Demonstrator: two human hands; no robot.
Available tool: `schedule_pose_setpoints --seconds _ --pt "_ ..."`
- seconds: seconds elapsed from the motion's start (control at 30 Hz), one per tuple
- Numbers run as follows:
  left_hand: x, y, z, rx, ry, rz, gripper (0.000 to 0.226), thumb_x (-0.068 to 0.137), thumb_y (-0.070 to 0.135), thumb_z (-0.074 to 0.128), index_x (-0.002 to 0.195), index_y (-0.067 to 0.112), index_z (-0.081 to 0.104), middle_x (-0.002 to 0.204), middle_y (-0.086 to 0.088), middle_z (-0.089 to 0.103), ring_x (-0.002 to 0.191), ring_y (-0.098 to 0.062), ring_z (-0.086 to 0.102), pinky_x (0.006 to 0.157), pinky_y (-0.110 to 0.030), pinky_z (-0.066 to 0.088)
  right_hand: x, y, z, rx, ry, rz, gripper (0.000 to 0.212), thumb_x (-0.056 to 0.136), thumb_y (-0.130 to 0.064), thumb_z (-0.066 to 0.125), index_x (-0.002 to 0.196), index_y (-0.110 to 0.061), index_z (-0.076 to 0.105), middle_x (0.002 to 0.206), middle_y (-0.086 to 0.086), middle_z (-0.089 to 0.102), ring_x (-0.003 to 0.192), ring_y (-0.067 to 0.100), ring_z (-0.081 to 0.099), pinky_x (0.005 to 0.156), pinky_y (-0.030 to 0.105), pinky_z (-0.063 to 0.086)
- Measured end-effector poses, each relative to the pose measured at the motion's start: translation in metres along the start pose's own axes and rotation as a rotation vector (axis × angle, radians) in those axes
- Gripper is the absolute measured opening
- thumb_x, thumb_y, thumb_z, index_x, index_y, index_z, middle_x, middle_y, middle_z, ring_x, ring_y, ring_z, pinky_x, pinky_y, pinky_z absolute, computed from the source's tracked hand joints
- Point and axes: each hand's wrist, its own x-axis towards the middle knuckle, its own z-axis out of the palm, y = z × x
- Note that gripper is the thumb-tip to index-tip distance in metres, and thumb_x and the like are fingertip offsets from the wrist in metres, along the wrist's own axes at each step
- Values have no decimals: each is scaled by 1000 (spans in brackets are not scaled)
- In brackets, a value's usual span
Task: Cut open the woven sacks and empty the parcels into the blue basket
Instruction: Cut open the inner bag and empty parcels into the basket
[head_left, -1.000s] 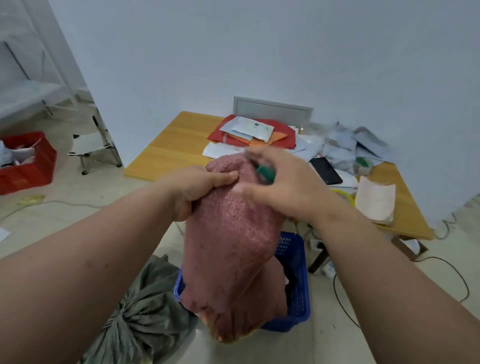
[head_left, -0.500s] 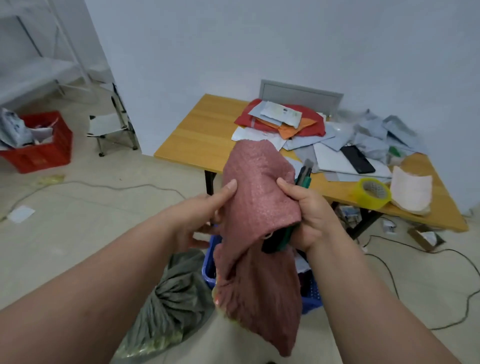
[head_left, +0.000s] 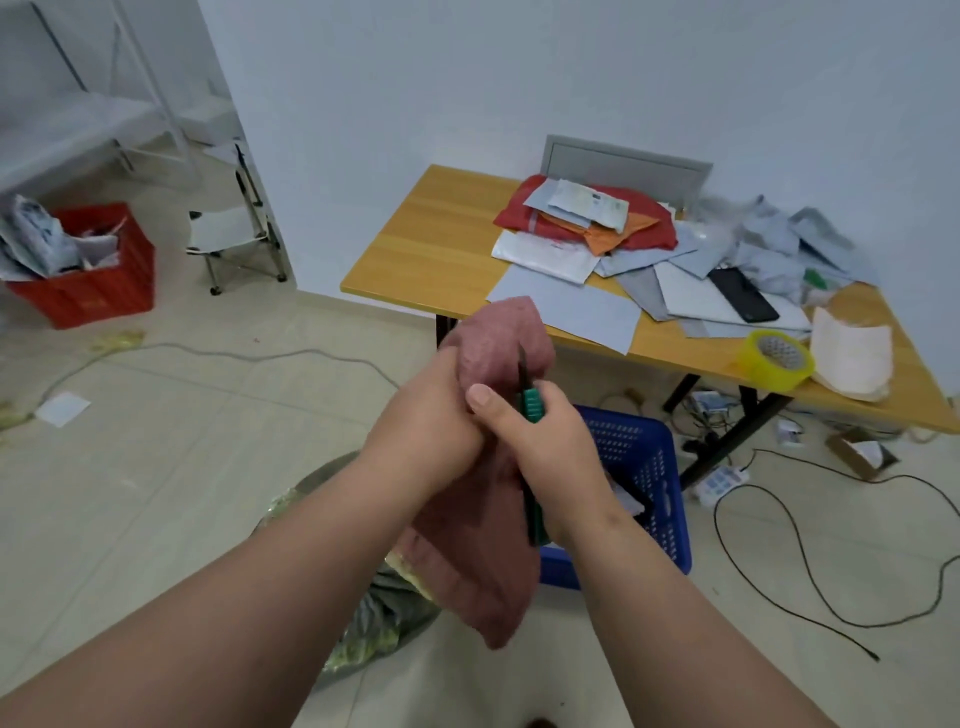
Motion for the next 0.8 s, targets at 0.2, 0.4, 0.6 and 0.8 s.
schedule_pose_setpoints --seconds 0.2,0.4,0.6,0.8 --pt "-17 -6 -12 -540 -253 -150 59 71 28 71 128 35 56 121 16 59 112 -6 58 100 -26 47 12 7 -18 566 -70 315 42 80 -18 73 120 -8 65 108 20 72 97 40 70 86 59 55" --pt "-35 -27 -7 -830 -234 -528 92 59 66 78 136 26 49 129 2 63 111 -20 63 93 -38 51 0 12 -27 744 -380 474 29 90 -17 57 111 -6 74 116 21 69 104 38 67 99 55 46" --pt "-45 -45 7 -851 107 -569 60 66 7 84 120 12 59 103 -13 72 92 -32 70 83 -46 57 4 45 -4 -105 -10 222 34 72 -33 84 91 -28 57 99 5 69 92 26 68 87 47 56" --pt "-58 -54 -2 110 228 -255 48 74 37 69 118 31 50 103 4 65 92 -24 62 76 -34 50 -19 37 37 169 -98 211 38 81 -46 73 94 -13 59 81 6 64 60 16 55 53 27 46"
